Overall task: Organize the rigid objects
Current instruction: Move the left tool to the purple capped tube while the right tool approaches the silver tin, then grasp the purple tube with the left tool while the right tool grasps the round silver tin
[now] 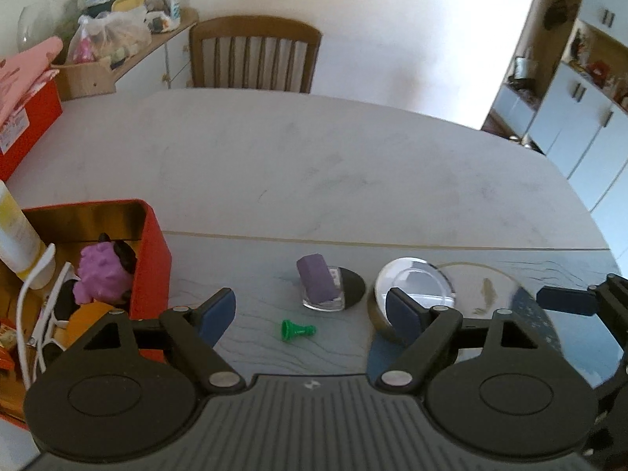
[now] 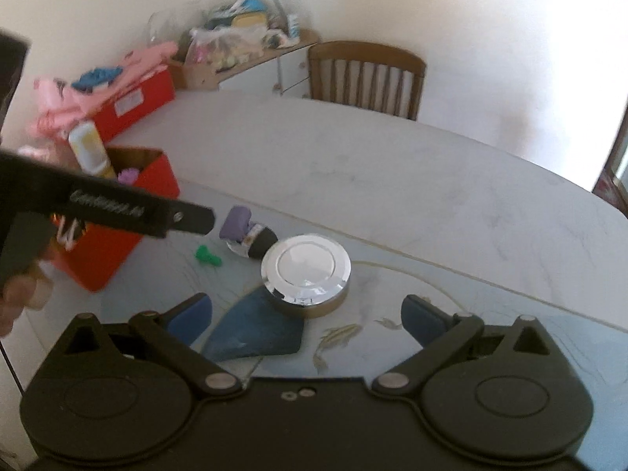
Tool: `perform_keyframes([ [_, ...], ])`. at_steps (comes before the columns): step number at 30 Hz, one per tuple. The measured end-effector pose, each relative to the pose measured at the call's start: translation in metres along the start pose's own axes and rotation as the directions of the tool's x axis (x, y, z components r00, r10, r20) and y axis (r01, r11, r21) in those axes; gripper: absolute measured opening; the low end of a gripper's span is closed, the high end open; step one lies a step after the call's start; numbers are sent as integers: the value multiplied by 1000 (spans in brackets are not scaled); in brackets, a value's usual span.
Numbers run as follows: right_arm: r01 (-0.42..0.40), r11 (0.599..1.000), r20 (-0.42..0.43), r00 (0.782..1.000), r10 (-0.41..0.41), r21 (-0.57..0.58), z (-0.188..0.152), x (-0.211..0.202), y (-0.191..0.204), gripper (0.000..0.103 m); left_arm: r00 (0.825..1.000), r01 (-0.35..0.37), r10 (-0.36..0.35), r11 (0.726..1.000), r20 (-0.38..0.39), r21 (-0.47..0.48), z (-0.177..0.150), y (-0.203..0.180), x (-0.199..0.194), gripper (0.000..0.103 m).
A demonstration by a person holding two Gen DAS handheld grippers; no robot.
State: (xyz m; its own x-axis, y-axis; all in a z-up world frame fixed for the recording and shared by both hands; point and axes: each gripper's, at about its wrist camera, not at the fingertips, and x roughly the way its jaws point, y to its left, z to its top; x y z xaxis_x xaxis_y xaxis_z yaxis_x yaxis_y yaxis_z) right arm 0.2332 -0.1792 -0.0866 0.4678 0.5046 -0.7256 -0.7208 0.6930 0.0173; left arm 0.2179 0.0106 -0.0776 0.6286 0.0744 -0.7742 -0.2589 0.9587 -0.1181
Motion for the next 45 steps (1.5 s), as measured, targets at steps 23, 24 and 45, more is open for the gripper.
perform_keyframes([
  [23,-45,997,-50,998,42,-62,11,69,-9,83,999,-34,34,999,-35,4,9,1,65,62],
  [24,-48,997,-49,998,45,-61,11,70,-9,82,999,-26,26,1000,-34,-1,9,1,65,61],
  [45,2,999,-51,999,-4,-38,11,63,-4,75,998,42,-41,999,-49,12,10,-8,60,20],
])
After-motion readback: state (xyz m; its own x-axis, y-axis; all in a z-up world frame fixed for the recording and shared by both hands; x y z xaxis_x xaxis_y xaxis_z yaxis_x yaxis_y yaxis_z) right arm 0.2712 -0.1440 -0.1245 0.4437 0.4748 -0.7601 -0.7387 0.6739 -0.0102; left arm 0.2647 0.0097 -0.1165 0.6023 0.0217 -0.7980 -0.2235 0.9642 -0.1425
